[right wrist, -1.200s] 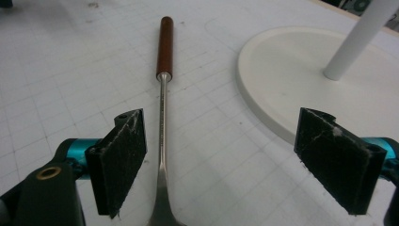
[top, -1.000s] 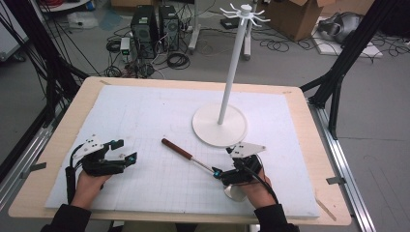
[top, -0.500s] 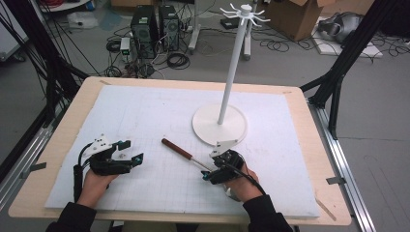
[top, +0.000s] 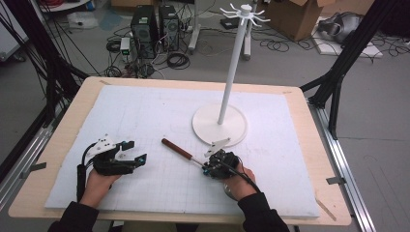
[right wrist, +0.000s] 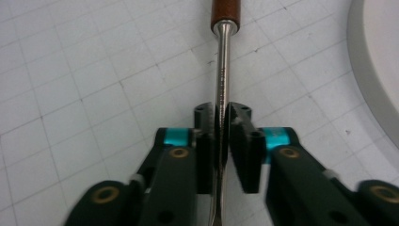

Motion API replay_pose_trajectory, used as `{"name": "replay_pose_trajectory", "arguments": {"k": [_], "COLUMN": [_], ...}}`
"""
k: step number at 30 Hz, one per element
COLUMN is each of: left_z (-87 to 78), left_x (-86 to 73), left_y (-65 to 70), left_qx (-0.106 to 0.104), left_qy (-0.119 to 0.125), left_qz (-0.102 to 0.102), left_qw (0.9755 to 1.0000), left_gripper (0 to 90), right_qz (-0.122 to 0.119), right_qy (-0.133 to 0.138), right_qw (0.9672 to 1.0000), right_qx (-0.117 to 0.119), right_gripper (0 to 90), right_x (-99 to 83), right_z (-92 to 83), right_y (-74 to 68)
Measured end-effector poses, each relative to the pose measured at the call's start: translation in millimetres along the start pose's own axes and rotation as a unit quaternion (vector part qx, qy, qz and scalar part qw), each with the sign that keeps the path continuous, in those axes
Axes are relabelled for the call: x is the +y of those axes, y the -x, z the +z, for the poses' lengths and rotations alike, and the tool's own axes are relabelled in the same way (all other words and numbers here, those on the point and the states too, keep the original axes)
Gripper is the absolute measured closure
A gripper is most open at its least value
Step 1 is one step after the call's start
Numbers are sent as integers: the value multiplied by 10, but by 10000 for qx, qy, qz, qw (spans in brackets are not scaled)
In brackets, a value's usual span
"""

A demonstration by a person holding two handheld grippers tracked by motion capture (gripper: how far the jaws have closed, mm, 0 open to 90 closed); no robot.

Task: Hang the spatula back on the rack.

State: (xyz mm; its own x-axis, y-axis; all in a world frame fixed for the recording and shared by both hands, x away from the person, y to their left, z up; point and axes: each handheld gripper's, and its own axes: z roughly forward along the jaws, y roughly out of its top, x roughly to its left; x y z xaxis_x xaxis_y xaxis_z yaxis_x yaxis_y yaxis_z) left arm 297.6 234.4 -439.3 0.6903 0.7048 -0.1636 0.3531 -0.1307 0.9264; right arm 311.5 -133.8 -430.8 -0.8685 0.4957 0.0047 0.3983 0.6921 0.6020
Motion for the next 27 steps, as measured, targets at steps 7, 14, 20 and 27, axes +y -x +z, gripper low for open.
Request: {"name": "replay_pose_trajectory", "arguments": {"k": [7, 14, 20, 27], "left_z": [15, 20, 59, 111], "left_x": [17, 75, 265, 522], "left_y": [29, 76, 207, 388], "left_qx": [-54, -186, -584, -633], "left_qy": [-3, 119, 387, 633], "left_qz": [1, -49, -154, -44], "left_qw": [10000, 9997, 9974, 9960], "left_gripper": [215, 224, 253, 257], "right_qz": [227, 223, 207, 223], "right_qy": [-105, 269, 843, 1222], "right_qw": [9997, 9993, 9962, 9921], "right_qx": [0, 90, -78, -152], "right_gripper": [844, 846, 847, 847], "right_x": [32, 28, 46, 66], "right_z": [-2, -125, -377, -561], "right_y": [-3, -1, 12, 11]}}
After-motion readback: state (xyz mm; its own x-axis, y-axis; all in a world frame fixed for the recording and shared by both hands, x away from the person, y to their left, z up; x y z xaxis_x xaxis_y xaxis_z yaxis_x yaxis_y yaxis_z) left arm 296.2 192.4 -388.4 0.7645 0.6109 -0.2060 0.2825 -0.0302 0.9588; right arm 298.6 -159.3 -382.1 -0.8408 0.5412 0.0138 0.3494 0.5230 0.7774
